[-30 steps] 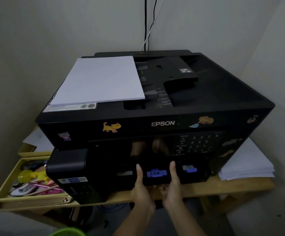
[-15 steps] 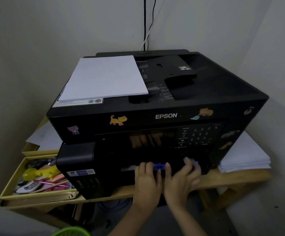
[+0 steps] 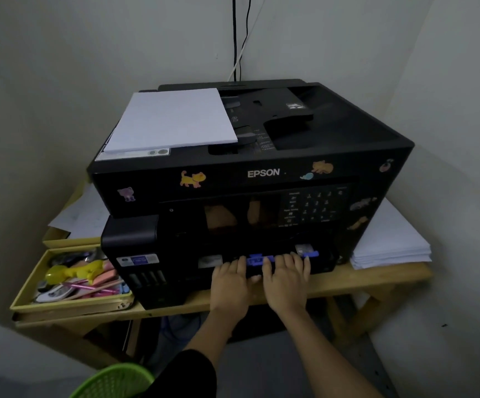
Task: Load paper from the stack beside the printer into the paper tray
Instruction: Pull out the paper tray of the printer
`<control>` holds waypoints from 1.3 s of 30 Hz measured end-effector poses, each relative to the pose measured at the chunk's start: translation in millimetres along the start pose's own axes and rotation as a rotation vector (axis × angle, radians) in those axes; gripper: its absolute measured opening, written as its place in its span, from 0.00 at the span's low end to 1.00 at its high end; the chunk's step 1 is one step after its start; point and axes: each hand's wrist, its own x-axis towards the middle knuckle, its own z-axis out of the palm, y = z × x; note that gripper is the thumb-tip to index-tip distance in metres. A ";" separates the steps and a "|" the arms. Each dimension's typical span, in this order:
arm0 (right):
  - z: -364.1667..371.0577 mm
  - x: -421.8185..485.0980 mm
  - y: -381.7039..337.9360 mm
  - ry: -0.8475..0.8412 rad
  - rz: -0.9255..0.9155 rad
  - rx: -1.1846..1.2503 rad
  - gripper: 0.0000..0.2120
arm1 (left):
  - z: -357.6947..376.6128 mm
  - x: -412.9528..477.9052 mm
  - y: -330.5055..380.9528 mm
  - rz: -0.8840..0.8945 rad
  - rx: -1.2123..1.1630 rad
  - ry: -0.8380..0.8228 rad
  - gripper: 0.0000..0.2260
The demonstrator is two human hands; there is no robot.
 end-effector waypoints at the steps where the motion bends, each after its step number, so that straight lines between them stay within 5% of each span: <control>1: -3.2 -5.4 0.7 -0.012 0.003 -0.001 0.20 | 0.3 -6.4 1.1 0.001 -0.002 0.007 0.27; 16: -58.2 -111.7 48.0 -0.071 -0.163 -0.006 0.17 | -2.1 -132.8 41.0 -0.143 -0.245 0.152 0.25; 39: -89.4 -161.7 61.4 -0.061 -0.140 -0.041 0.14 | -8.9 -196.0 53.3 -0.174 -0.231 0.080 0.25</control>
